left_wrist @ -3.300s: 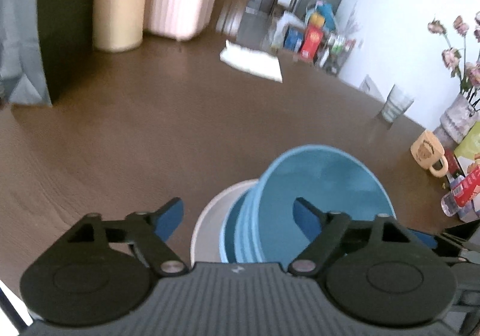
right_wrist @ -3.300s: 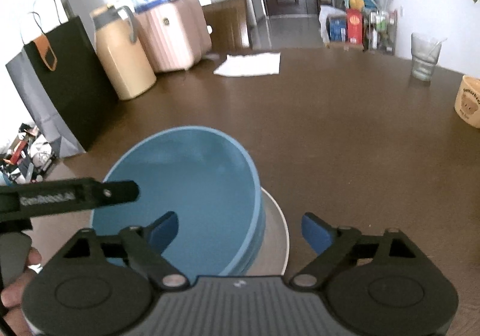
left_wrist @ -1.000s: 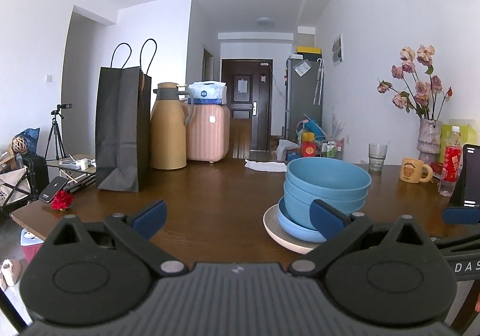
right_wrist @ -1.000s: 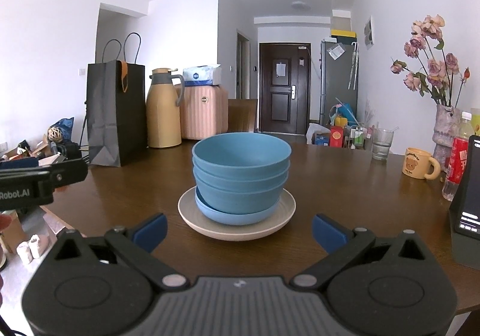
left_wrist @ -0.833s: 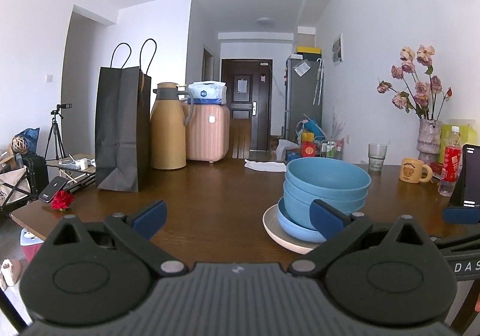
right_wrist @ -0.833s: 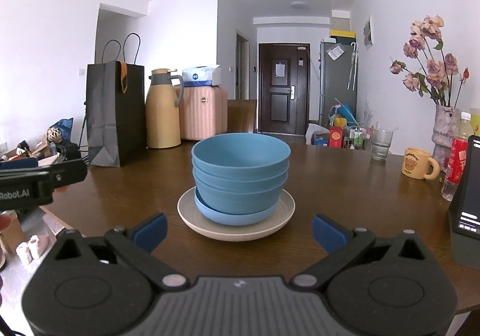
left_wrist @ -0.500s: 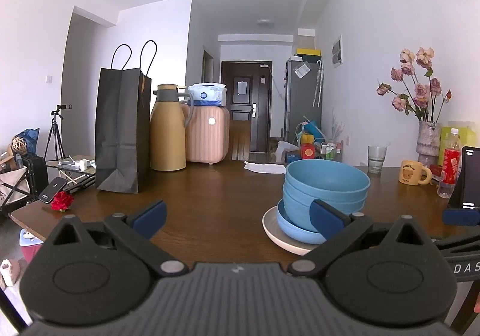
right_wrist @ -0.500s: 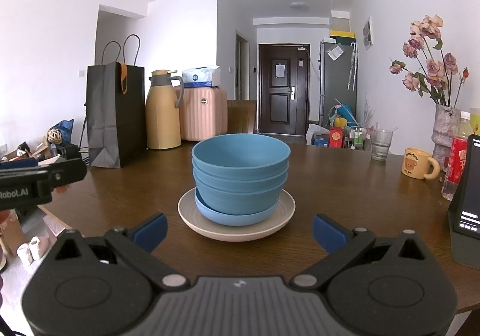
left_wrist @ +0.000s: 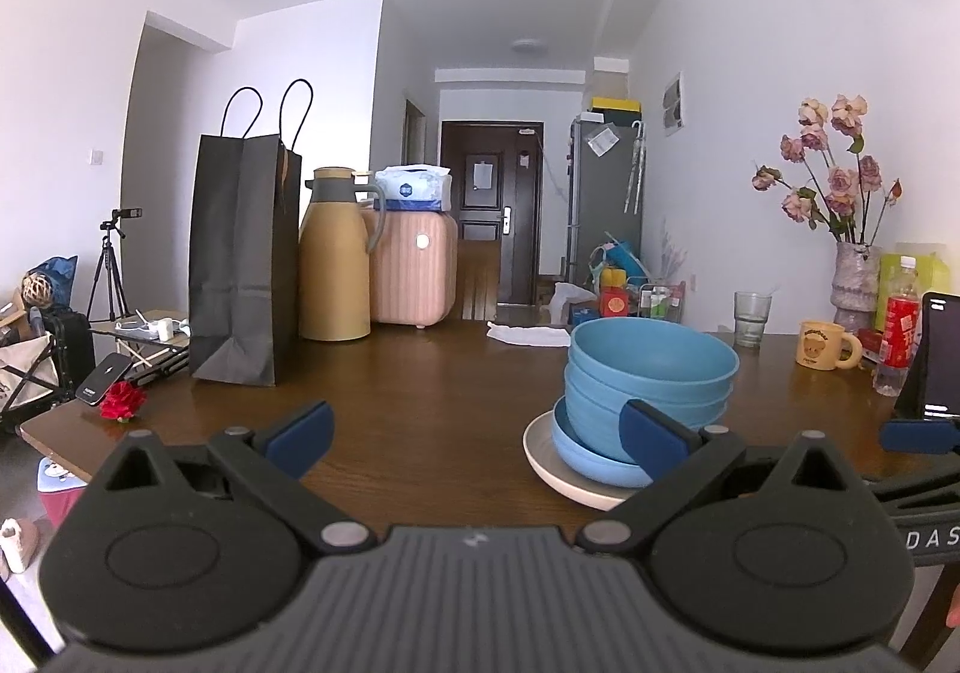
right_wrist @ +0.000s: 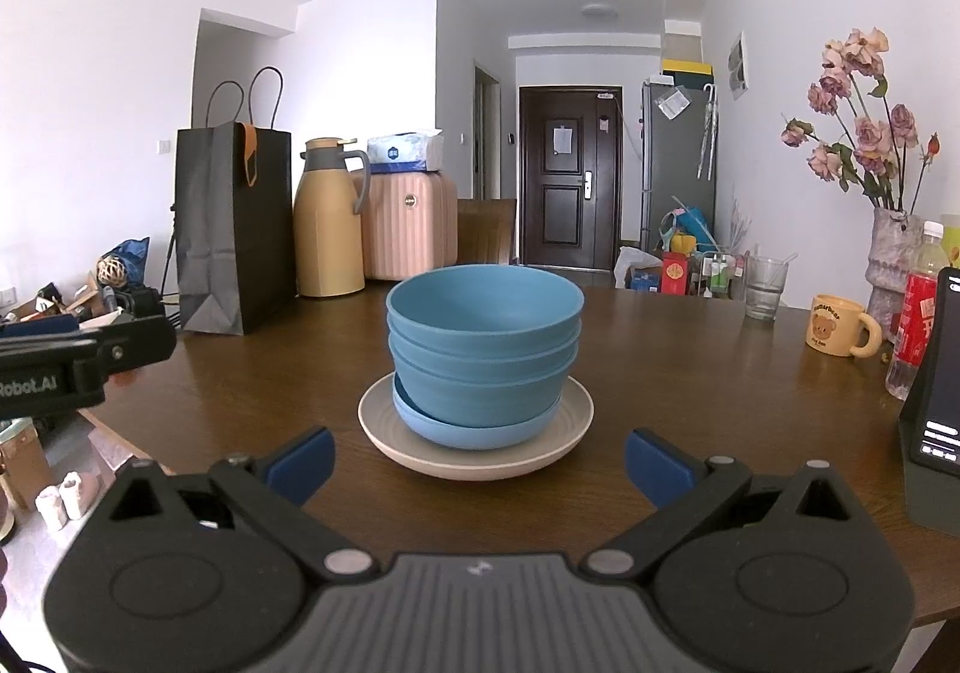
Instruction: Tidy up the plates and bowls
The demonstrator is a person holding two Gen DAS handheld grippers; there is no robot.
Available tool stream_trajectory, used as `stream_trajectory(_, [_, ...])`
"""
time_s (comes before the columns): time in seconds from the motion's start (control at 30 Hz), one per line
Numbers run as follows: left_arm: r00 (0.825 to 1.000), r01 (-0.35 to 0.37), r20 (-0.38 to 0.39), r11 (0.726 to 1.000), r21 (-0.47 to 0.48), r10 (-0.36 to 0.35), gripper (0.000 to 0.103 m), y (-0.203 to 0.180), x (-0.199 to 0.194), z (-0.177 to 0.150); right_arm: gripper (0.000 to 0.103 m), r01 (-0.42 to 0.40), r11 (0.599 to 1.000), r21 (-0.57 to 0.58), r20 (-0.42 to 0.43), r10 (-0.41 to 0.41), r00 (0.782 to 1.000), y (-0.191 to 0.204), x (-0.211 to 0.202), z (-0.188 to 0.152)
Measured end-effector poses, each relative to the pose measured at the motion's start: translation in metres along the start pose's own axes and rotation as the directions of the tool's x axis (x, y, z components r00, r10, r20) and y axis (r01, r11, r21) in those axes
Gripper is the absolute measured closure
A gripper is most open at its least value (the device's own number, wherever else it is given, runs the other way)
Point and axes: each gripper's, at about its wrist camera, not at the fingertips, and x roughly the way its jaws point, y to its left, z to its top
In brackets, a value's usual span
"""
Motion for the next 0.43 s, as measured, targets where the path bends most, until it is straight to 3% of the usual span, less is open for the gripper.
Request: stream_trajectory(0.43, [1.0,0.002,-0.01,1.0,0.008,-0.002,0.0,-0.0015,0.0022,-0.0009,0.0,-0.002,1.0,0.003,-0.005,0.002,1.0,-0.0008,0.0005,-0.0022])
